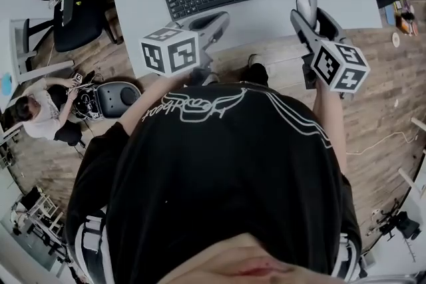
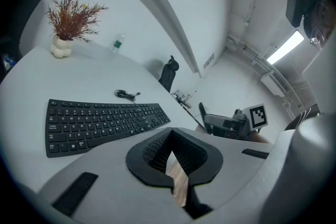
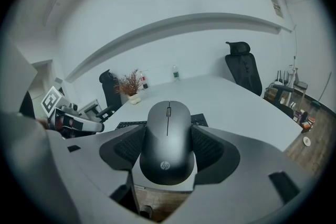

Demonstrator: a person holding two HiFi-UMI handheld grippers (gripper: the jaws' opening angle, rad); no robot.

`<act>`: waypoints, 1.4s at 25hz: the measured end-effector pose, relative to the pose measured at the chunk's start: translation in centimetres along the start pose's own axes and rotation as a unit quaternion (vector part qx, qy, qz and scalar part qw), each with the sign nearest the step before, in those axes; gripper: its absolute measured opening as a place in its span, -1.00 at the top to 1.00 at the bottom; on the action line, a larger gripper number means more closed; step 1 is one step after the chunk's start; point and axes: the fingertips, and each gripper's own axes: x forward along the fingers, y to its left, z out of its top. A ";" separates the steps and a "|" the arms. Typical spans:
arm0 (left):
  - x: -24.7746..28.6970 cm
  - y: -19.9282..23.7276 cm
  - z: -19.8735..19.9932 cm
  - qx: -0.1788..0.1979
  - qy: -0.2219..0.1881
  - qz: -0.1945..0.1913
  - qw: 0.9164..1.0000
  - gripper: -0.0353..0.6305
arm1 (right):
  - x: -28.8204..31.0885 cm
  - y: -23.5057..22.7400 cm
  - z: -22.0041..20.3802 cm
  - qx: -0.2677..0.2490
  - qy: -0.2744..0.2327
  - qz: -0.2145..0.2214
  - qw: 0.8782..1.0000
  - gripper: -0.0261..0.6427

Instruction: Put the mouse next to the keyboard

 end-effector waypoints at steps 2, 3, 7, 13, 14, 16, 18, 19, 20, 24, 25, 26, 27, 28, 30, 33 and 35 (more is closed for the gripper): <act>1.2 -0.3 0.4 -0.001 0.000 0.001 1.000 0.88 | 0.1 -1.6 0.4 0.003 -0.001 -0.002 1.000 0.14; 1.7 -0.5 0.6 -0.001 0.000 0.002 1.000 0.88 | 0.2 -2.3 0.6 0.004 -0.001 -0.003 1.000 0.15; 4.0 -0.8 1.4 -0.004 0.001 0.008 1.000 0.88 | 0.7 -5.5 1.5 0.004 -0.001 -0.007 1.000 0.14; 7.2 -0.4 2.7 -0.012 -0.004 0.023 1.000 0.88 | 2.5 -10.4 2.8 0.007 0.004 -0.009 1.000 0.14; 7.8 -0.3 3.0 -0.014 -0.005 0.025 1.000 0.88 | 2.9 -11.1 3.0 0.007 0.005 -0.009 1.000 0.14; 9.0 -0.2 3.4 -0.016 -0.007 0.031 0.999 0.88 | 3.6 -12.7 3.2 0.006 0.007 -0.008 1.000 0.14; 10.0 -0.1 4.0 -0.017 -0.010 0.037 0.999 0.88 | 4.4 -14.1 3.2 0.007 0.013 -0.005 1.000 0.14; 10.5 -0.1 4.3 -0.017 -0.013 0.041 0.999 0.88 | 4.8 -14.8 3.2 0.006 0.017 -0.004 1.000 0.14; 10.9 0.0 4.6 -0.018 -0.016 0.045 0.999 0.88 | 5.2 -15.4 3.1 0.005 0.022 -0.003 1.000 0.14; 12.1 0.2 5.2 -0.024 -0.022 0.061 0.998 0.88 | 6.9 -17.7 2.6 -0.010 0.043 -0.006 0.999 0.14; 12.3 0.3 5.2 -0.026 -0.023 0.065 0.997 0.88 | 7.3 -18.2 2.5 -0.012 0.049 -0.006 0.999 0.14; 12.5 0.4 5.2 -0.028 -0.023 0.069 0.997 0.88 | 7.8 -18.6 2.2 -0.014 0.054 -0.005 0.998 0.14; 12.7 0.5 5.2 -0.029 -0.025 0.073 0.997 0.88 | 8.2 -18.8 2.0 -0.016 0.059 -0.002 0.998 0.14; 12.7 0.6 5.2 -0.031 -0.026 0.077 0.996 0.88 | 8.7 -19.0 1.6 -0.020 0.064 0.001 0.998 0.14; 12.6 0.7 5.2 -0.035 -0.031 0.084 0.995 0.88 | 9.6 -19.2 0.6 -0.030 0.078 0.004 0.996 0.14; 12.5 0.9 5.3 -0.041 -0.038 0.096 0.994 0.88 | 11.1 -19.8 -0.9 -0.041 0.105 0.009 0.994 0.14; 12.5 1.4 5.5 -0.044 -0.042 0.105 0.993 0.88 | 12.1 -20.2 -1.6 -0.042 0.119 0.011 0.992 0.14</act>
